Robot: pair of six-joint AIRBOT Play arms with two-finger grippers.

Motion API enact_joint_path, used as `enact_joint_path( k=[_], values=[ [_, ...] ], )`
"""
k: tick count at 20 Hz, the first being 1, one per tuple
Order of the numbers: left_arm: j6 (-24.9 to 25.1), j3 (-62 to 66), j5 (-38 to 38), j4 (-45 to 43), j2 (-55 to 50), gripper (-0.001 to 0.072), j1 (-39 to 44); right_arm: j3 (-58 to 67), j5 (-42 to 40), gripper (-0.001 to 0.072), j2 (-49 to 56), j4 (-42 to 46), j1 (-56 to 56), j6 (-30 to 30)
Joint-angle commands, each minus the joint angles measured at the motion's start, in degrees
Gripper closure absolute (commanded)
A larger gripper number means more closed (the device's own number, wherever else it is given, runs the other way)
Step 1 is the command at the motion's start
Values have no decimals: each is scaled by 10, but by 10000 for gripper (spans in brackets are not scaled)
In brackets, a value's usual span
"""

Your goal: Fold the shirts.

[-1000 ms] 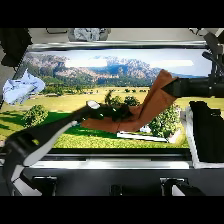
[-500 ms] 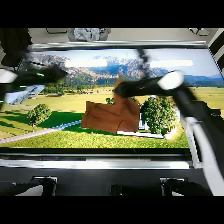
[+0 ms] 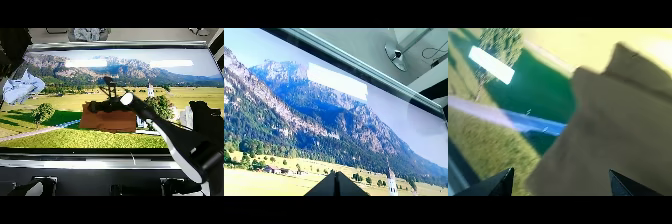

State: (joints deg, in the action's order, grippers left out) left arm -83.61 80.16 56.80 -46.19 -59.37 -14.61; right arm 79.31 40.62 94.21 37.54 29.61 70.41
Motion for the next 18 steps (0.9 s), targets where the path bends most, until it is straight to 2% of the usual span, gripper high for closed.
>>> enact_joint_path(
  k=[1,2,4,5,6,7,9,11,16,17,18],
  values=[
    [14,-1,4,-5,9,682,-5,0,106,12,-63,143,-114,-7],
    [14,-1,4,-9,8,682,-5,0,161,14,-83,214,-160,1],
    [14,-1,7,-24,8,682,-5,-5,324,24,-96,357,-254,35],
    [14,-1,12,-30,8,682,-5,-24,369,40,-92,372,-288,37],
    [14,-2,16,-34,8,682,-5,-61,380,58,-90,340,-315,28],
    [14,-3,20,-34,8,682,-4,-103,356,67,-89,286,-329,19],
    [13,-10,26,-34,7,682,-2,-179,251,68,-88,167,-326,-8],
    [13,-10,38,-34,7,682,1,-209,179,76,-73,82,-316,-29],
    [13,-10,38,-34,7,682,4,-209,172,118,-17,-10,-281,-76],
    [13,-10,38,-34,7,682,4,-209,169,158,-12,-14,-272,-81],
    [13,-10,38,-34,7,682,4,-209,169,165,-10,-12,-264,-81]
  ],
)
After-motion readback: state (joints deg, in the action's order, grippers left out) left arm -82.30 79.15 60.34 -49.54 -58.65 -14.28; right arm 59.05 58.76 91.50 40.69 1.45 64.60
